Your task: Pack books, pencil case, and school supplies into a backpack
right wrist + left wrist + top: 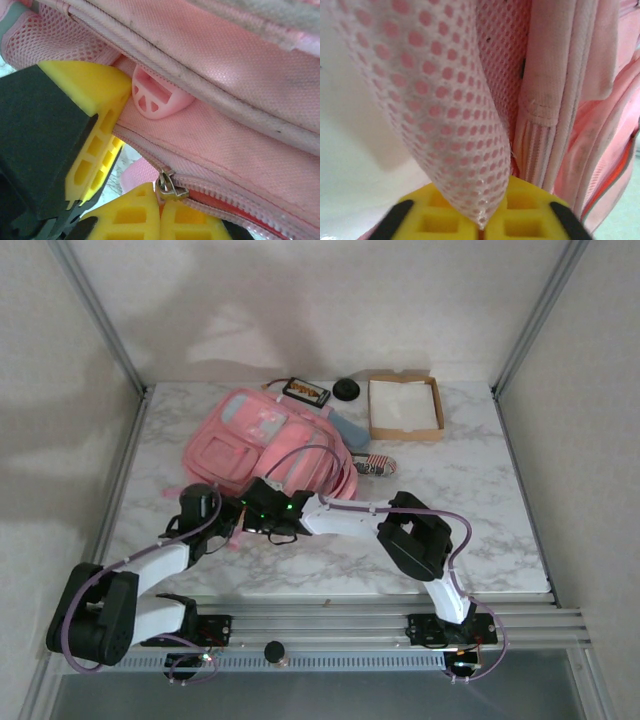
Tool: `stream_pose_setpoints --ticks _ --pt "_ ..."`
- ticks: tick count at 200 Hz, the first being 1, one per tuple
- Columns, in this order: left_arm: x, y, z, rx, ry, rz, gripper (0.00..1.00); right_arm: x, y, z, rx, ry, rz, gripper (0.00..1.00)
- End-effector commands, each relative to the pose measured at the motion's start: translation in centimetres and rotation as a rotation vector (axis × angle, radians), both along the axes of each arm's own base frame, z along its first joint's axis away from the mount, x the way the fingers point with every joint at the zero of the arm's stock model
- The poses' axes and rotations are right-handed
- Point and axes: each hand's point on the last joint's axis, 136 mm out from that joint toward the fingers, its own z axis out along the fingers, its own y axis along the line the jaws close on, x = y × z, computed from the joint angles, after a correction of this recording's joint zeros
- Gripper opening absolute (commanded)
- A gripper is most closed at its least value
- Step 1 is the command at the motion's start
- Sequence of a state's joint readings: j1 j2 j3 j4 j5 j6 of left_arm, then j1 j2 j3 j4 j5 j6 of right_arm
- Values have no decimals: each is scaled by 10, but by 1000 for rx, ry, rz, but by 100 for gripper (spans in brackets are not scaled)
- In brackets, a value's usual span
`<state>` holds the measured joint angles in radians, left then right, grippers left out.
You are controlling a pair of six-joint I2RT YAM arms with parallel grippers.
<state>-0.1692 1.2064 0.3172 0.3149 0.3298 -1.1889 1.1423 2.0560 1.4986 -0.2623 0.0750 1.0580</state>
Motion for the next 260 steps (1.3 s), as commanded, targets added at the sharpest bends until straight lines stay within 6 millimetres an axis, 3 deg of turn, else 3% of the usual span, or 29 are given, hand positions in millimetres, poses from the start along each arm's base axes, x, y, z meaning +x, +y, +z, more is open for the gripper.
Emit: stream_pose_setpoints --ticks 1,38,67,87,113,122,153,171,201,223,242,260 --pt "14 24 8 90 -25 102 0 -13 -17 28 16 0 -5 0" --pt "14 40 -3 124 13 116 0 -22 -66 20 -41 33 -79 0" --pt "14 60 -1 163 16 146 0 -26 -116 9 -71 61 -153 0" --pt "20 57 7 141 -12 119 0 -26 -136 9 -87 34 -154 0" --pt "21 43 17 99 -43 81 0 -24 -102 31 -109 -66 -2 0" --pt "21 39 22 96 -61 75 0 -26 -83 37 -112 -80 39 10" --pt "20 25 32 89 -84 40 0 -43 -29 28 -126 -58 141 24" --pt "17 19 34 70 -88 27 0 -46 -8 21 -118 -50 169 30" --pt "14 13 37 62 -102 13 0 -35 -10 -5 -173 -9 97 42" --pt "13 9 38 49 -107 3 0 -26 -2 -6 -149 -31 53 50" --pt "12 7 37 42 -104 -2 0 -10 -12 -15 -182 -33 -49 50" --pt "9 5 34 29 -102 -5 0 -2 -3 -11 -136 -59 -63 49"
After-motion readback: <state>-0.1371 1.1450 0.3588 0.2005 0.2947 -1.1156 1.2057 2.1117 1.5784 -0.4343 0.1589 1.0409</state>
